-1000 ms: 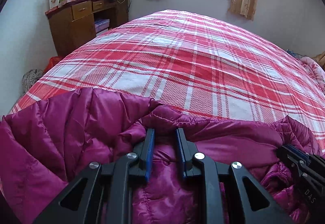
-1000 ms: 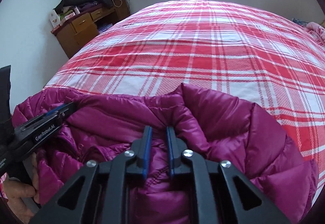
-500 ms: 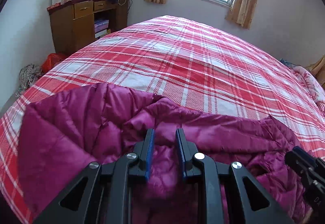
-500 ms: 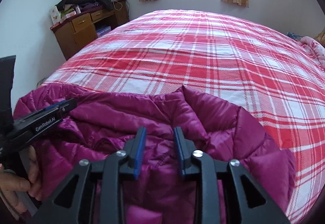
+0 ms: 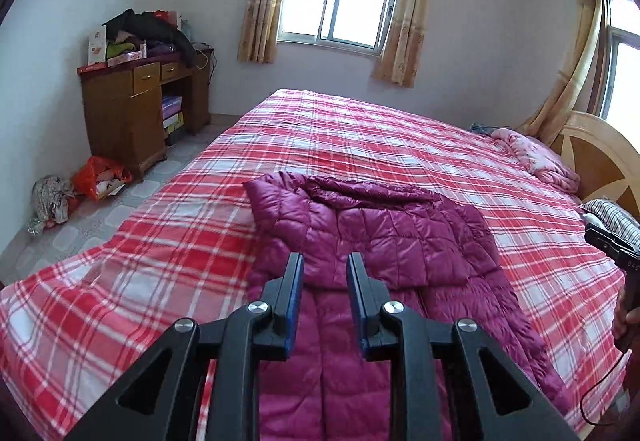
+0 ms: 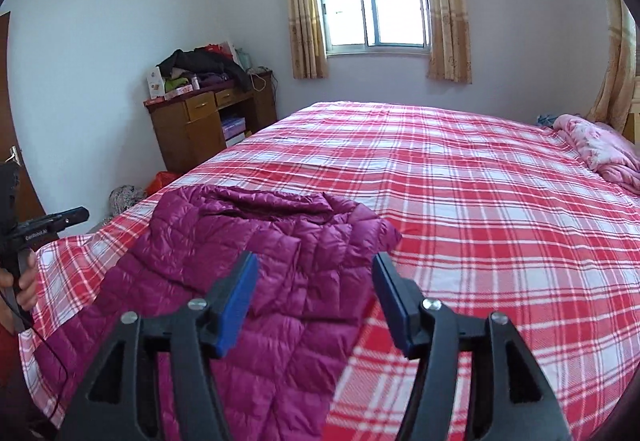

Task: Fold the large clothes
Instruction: 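Open both tools and pull back from the folded jacket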

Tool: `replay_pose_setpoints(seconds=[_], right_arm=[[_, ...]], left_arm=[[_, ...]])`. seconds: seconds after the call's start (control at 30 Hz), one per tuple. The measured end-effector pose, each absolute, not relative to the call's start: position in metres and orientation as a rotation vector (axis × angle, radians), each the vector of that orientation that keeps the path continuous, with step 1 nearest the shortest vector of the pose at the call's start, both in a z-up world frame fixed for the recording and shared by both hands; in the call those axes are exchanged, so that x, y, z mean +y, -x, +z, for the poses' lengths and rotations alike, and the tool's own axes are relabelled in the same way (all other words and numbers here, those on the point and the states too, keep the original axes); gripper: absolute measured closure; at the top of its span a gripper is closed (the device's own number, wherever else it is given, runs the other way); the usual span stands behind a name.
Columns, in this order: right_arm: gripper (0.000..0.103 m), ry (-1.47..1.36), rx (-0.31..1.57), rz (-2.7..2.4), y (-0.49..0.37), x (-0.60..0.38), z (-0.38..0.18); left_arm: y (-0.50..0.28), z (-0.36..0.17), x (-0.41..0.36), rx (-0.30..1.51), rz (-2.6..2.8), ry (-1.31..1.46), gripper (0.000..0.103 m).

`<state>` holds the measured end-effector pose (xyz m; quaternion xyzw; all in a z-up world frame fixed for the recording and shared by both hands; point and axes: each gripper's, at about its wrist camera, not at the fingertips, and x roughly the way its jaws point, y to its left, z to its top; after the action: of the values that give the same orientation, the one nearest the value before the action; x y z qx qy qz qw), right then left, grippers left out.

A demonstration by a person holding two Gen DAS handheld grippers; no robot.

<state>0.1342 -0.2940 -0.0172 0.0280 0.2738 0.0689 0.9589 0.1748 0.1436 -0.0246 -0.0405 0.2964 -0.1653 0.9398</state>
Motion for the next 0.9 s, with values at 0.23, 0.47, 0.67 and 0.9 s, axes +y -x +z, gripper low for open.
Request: replay_pose_setpoints(seconds=[0.23,0.47,0.67,0.9], right_arm=[[0.028,-0.045,0.613,0.139,-0.051,-0.297,-0.031],[0.029,-0.1,0.736,0.132,-0.01,-0.283,-0.093],[0.029,-0.183,0.832,0.116,0.0,-0.276,-0.135],[0.029,-0.269,0.887,0.082,0.013,-0.283,-0.165]], left_arm=[[-0.087,-0.029,0.187,0.626,-0.319,0.042,0.077],[-0.048,-0.092,0.191,0.722,-0.304,0.054,0.047],[-0.057,-0.149,0.188,0.902,-0.293,0.063,0.047],[-0.058,-0.157,0.193,0.893,-0.314,0.14,0.047]])
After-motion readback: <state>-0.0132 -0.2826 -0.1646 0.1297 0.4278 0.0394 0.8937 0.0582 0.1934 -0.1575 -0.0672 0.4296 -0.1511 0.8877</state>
